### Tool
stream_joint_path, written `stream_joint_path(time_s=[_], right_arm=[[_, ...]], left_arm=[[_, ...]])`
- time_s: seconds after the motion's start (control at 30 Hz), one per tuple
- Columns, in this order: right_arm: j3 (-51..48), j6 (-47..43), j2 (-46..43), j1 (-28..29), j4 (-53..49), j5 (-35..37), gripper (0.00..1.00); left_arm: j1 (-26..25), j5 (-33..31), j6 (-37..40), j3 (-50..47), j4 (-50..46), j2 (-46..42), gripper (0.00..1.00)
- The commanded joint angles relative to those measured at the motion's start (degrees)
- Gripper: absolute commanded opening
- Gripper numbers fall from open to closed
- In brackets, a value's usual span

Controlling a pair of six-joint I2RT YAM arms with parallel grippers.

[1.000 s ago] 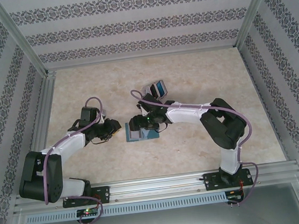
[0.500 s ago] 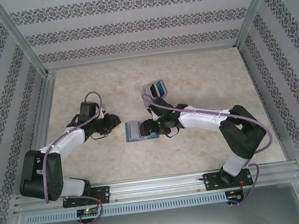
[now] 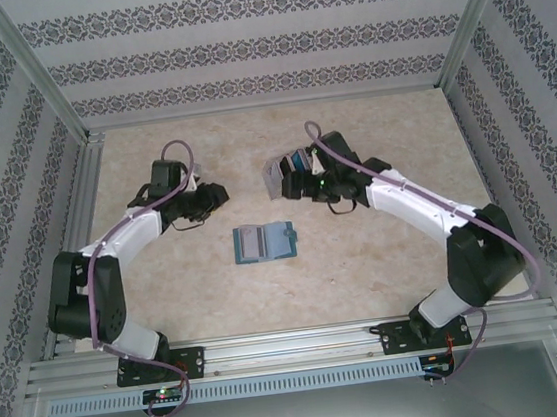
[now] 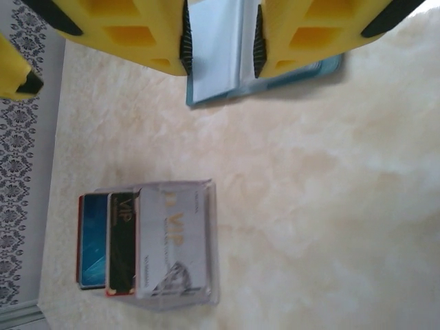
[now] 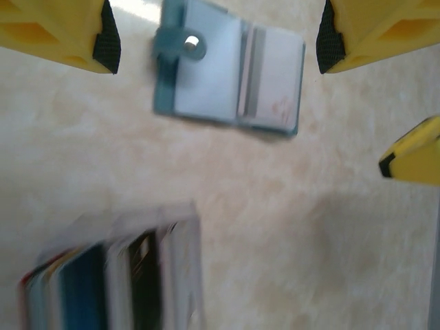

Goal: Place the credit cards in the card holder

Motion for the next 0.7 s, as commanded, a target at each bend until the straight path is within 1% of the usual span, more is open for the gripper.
stream_joint_path(time_s=[0.0, 0.13, 0.27, 0.33, 0.5, 0.67], right_arm=[[5.36, -4.32, 4.84, -2.19, -1.91, 1.89, 0.76], [12.61, -7.2, 10.43, -4.41, -5.35, 2.01, 0.76], [20.16, -10.83, 16.46, -6.33, -10.89, 5.84, 0.75], [23.08, -12.01, 19.09, -7.48, -12.96, 6.34, 0.75], [27.59, -12.28, 24.56, -10.44, -13.28, 1.75, 0.71], [33.99, -12.67, 31.13, -10.89, -15.73, -2.92, 0.7]], left_arm=[[0.4, 2.11, 1.28, 4.6, 0.33, 3.94, 0.36], [-0.66, 4.09, 1.19, 9.71, 0.48, 9.54, 0.37], [-1.96, 4.98, 0.6, 14.55, -0.5, 14.75, 0.39], [-2.56, 4.69, 0.33, 16.55, -0.4, 16.77, 0.4], [-4.17, 4.98, 0.49, 23.25, -2.65, 23.18, 0.42], [-6.19, 5.6, 2.14, 30.51, -6.91, 29.77, 0.42]])
